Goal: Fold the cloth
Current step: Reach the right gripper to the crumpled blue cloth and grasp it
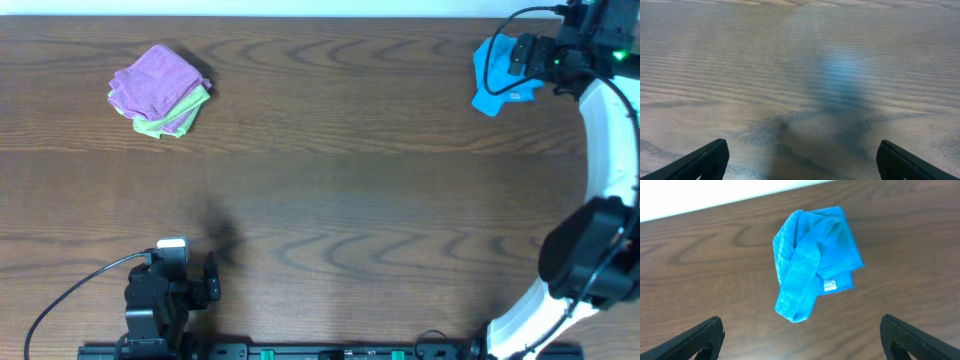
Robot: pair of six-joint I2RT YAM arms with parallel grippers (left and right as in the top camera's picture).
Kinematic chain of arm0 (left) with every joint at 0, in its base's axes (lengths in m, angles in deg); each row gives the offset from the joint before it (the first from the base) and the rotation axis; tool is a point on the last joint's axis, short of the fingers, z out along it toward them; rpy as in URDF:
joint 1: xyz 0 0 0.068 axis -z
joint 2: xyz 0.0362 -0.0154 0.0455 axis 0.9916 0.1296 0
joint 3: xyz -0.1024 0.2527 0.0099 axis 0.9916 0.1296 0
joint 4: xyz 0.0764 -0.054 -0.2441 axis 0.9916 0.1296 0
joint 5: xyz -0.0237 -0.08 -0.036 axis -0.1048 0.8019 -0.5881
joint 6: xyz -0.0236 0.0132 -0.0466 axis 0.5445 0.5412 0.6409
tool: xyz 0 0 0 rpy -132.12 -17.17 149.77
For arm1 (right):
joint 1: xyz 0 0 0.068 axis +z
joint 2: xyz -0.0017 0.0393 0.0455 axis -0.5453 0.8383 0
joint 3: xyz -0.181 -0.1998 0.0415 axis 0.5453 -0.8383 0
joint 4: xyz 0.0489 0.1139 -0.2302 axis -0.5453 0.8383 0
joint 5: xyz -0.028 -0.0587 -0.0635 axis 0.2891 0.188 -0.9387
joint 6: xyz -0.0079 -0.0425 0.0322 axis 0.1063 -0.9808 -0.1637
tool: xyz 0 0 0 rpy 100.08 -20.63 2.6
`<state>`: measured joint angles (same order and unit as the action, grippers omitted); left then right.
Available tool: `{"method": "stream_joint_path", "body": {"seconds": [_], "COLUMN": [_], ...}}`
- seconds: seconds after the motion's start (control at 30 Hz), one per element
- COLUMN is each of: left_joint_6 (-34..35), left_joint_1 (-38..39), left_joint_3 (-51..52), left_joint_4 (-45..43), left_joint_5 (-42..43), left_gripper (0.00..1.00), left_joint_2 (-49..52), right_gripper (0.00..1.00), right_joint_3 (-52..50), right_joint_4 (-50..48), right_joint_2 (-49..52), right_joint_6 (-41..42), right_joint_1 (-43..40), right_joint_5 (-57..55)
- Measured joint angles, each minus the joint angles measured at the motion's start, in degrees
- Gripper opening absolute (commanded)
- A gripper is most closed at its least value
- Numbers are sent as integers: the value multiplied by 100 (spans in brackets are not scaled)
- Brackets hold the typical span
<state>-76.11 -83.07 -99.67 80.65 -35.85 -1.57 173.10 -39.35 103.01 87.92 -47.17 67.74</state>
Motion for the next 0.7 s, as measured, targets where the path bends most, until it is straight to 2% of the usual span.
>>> {"method": "stream_joint_path", "body": {"seconds": [0.17,0.43,0.7], "left_joint_6": [0,0,0], "left_joint_1": [0,0,0], "left_joint_3": [0,0,0], "left_joint_4": [-2,0,0], "left_joint_5": [-2,0,-2], "left_gripper": [95,96,95], "left_joint_2": [0,0,0], "right_gripper": [99,92,82], "right_joint_3": [13,31,31], "right_joint_4": [-234,-678,-905], "right_joint_2": [420,1340,1786], "right_joint_6": [-22,-37,105], "right_joint_1": [0,0,0], "right_joint_5": [116,409,612]}}
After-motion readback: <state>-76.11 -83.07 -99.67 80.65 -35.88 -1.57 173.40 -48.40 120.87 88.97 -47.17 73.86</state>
